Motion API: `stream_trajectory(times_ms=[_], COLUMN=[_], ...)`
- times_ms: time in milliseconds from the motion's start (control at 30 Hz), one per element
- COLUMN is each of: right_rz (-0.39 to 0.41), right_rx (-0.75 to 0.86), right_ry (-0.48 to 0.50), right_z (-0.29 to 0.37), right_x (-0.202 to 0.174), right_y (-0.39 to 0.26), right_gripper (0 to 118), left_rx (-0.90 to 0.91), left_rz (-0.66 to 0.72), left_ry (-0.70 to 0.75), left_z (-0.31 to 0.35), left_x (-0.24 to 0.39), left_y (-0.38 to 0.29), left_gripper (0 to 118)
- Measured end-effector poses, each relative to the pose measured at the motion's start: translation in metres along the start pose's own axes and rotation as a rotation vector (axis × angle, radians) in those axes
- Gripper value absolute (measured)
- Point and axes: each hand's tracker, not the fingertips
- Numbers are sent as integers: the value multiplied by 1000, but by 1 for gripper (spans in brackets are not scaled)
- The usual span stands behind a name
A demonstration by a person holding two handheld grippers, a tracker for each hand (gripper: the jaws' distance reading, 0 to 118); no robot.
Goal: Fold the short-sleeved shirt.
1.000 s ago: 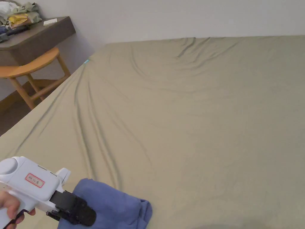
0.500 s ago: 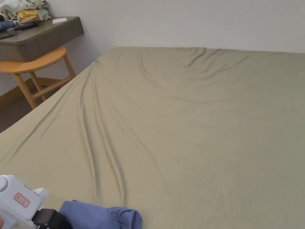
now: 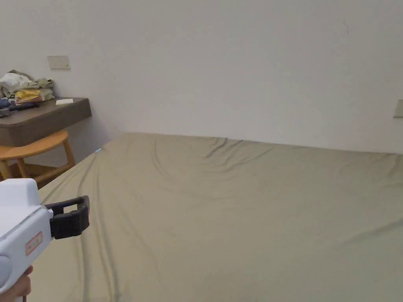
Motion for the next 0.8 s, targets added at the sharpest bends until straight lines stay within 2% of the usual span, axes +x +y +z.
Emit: stream_trajectory(times_ms=[100, 133, 167, 267, 300, 333, 367, 433, 467, 500, 600, 700, 800], right_rz=[25, 57, 86, 141, 138, 137, 130, 117, 127, 132, 137, 144, 156], right_rx=[151, 168, 199, 223, 232, 227, 225, 227, 232, 235, 209, 176, 152], right_ry=[-86, -69, -100, -130, -143, -146, -139, -140, -149, -165, -172, -166, -158], right_z=[32, 42, 52, 74, 82, 88, 93, 101, 104, 107, 111, 108, 108], right_x=[-13, -17, -22, -22, -21, -20, -16, -7, -6, -5, 1, 4, 5], right_y=[39, 53, 62, 80, 84, 89, 93, 97, 97, 97, 89, 80, 77], right_gripper=[1, 1, 1, 1, 1, 1, 1, 1, 1, 1, 1, 1, 1], left_rx=[138, 156, 158, 183, 178, 170, 178, 164, 157, 157, 137, 109, 114], left_rz=[99, 107, 114, 73, 52, 27, 16, 28, 33, 39, -7, 40, -16], left_ry=[-73, -95, -129, -194, -216, -237, -271, -303, -321, -326, -306, -378, -342], left_z=[41, 52, 62, 87, 92, 97, 103, 110, 112, 118, 121, 130, 144], left_x=[67, 88, 109, 171, 187, 201, 215, 236, 243, 249, 268, 277, 285], left_y=[34, 42, 48, 61, 64, 67, 71, 77, 79, 83, 86, 90, 94], left_gripper=[114, 111, 107, 71, 47, 32, 23, 16, 4, 0, 0, 0, 0])
